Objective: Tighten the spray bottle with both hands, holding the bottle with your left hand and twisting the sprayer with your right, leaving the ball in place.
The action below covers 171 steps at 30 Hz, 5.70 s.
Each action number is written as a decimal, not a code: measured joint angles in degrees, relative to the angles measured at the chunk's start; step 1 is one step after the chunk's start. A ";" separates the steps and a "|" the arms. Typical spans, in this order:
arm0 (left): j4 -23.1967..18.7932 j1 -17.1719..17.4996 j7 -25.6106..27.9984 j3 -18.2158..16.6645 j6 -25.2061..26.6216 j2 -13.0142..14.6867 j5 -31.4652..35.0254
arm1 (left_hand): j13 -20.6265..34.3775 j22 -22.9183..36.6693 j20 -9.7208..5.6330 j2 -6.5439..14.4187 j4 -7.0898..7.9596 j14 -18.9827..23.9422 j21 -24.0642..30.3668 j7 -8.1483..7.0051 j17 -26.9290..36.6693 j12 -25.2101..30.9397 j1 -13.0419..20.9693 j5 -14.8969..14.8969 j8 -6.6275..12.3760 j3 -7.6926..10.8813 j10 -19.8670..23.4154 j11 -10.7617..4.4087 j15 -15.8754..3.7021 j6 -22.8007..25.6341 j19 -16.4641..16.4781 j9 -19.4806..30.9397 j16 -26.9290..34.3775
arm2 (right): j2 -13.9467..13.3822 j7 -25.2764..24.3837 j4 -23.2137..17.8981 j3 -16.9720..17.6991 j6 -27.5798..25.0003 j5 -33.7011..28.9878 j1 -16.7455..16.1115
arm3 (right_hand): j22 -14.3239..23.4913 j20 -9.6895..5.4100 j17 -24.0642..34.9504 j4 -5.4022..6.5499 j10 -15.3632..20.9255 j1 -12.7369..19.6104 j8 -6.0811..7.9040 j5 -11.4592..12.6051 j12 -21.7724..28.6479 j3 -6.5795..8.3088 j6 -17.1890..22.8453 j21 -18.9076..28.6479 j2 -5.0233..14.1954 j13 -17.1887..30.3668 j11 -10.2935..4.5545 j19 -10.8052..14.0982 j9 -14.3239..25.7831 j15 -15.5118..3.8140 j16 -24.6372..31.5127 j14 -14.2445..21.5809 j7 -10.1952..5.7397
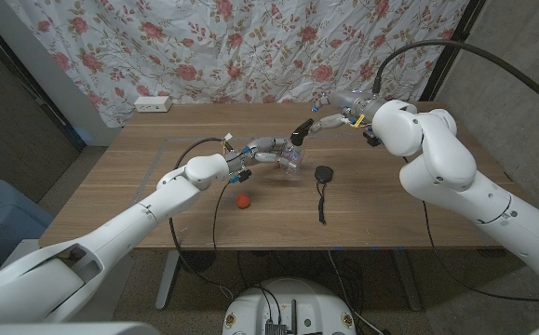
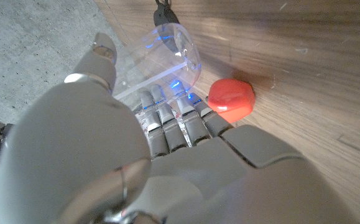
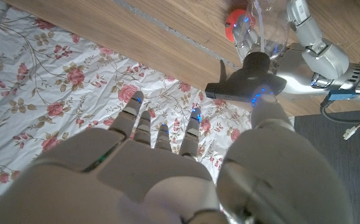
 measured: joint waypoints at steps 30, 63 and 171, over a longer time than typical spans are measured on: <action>-2.24 0.97 0.48 -0.13 1.17 1.06 0.38 | 0.28 0.00 0.00 0.00 -0.01 0.10 0.00 -0.01 0.00 -0.14 0.00 -0.02 0.00 0.02 0.21 0.21 -0.11 -0.01 0.00 -0.23 0.00 | -1.24 3.75 1.84 -4.06 3.39 1.24 4.74 | 0.00 0.62 -0.01 0.40 -2.87 0.49 0.79 0.01 -0.01 -0.08 0.60 0.00 0.50 0.00 0.42 -1.84 0.27 0.88 -0.21 -2.30 -2.18; -1.30 0.28 -0.73 0.46 0.55 0.55 0.35 | 0.68 0.00 0.00 0.00 0.05 0.10 0.00 0.01 -0.01 -0.44 0.00 0.17 0.00 -0.22 0.20 0.19 -0.11 0.01 0.00 -0.22 -0.19 | 0.96 4.06 4.65 -5.06 6.07 -1.36 5.78 | -0.12 0.00 0.53 0.40 2.31 0.53 8.89 -0.42 2.21 -0.08 14.32 0.68 0.54 -0.01 -1.26 1.68 2.13 -1.02 1.80 0.37 -0.93; 3.00 -1.52 -2.62 1.25 -1.55 -1.26 0.28 | 0.80 0.00 0.00 0.54 -0.17 0.10 0.00 -1.04 -0.11 -2.82 -0.54 0.43 -0.01 0.23 -0.12 -0.72 -0.11 -1.06 0.00 -0.73 -2.17 | 17.30 -4.53 11.78 -3.37 6.29 -23.66 -3.48 | 0.01 -6.22 0.79 1.96 33.37 -4.84 27.64 -0.63 3.55 -2.12 58.91 0.68 2.56 -0.12 -6.72 13.63 -2.80 -11.77 9.15 20.40 2.29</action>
